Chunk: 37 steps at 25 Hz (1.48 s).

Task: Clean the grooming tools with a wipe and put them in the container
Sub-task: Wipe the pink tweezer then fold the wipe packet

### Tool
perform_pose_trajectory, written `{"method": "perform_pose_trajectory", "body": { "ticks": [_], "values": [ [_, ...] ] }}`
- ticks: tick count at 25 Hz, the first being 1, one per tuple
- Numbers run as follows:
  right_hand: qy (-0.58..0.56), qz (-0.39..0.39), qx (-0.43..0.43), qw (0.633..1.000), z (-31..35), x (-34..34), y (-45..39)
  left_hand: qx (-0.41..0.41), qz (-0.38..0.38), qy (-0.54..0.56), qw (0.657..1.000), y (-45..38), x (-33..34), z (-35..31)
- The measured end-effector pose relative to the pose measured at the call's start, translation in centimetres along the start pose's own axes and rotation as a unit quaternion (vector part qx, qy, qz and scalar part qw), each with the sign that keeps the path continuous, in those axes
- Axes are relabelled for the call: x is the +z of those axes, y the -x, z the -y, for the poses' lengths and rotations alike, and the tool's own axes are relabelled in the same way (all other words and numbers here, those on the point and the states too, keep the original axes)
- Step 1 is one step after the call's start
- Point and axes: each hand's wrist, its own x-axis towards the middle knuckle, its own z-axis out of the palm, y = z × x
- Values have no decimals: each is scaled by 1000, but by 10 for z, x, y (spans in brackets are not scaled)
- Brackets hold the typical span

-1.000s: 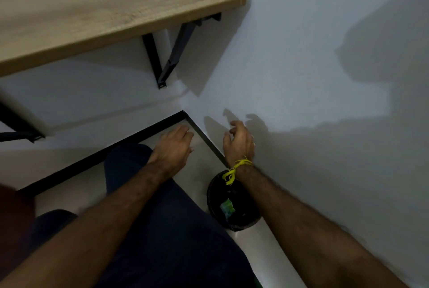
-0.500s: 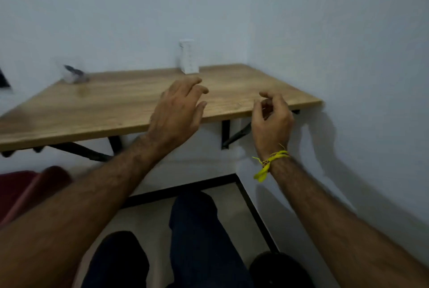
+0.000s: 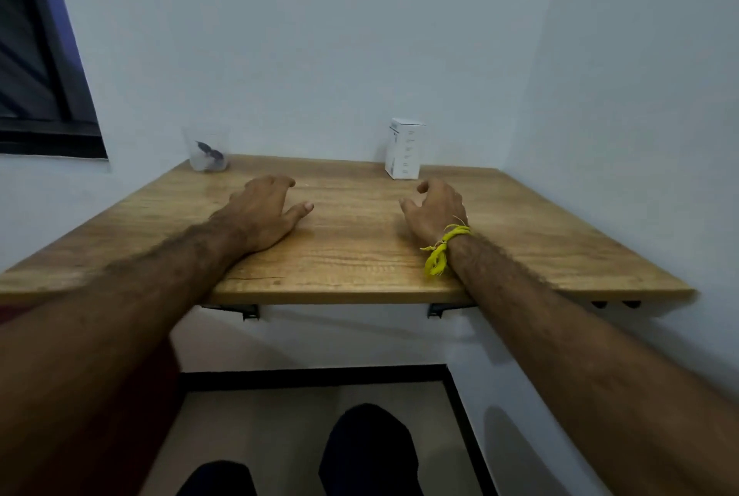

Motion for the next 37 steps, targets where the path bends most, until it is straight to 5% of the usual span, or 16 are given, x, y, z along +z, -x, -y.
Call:
{"method": "perform_pose_trajectory", "body": {
  "ticks": [8, 15, 27, 31, 37],
  "values": [
    [154, 27, -70, 985, -2, 48, -61, 8, 44, 3, 999, -58, 12, 21],
    [-39, -83, 138, 986, 9, 74, -131, 22, 24, 11, 999, -82, 21, 37],
    [-28, -117, 88, 989, 19, 100, -155, -4, -26, 51, 998, -93, 22, 42],
    [-14, -210, -82, 974, 51, 106, -118, -36, -184, 14, 982, -94, 12, 50],
    [64, -20, -295, 953, 75, 131, -100, -220, -310, 73, 922, -115, 6, 110]
  ]
}}
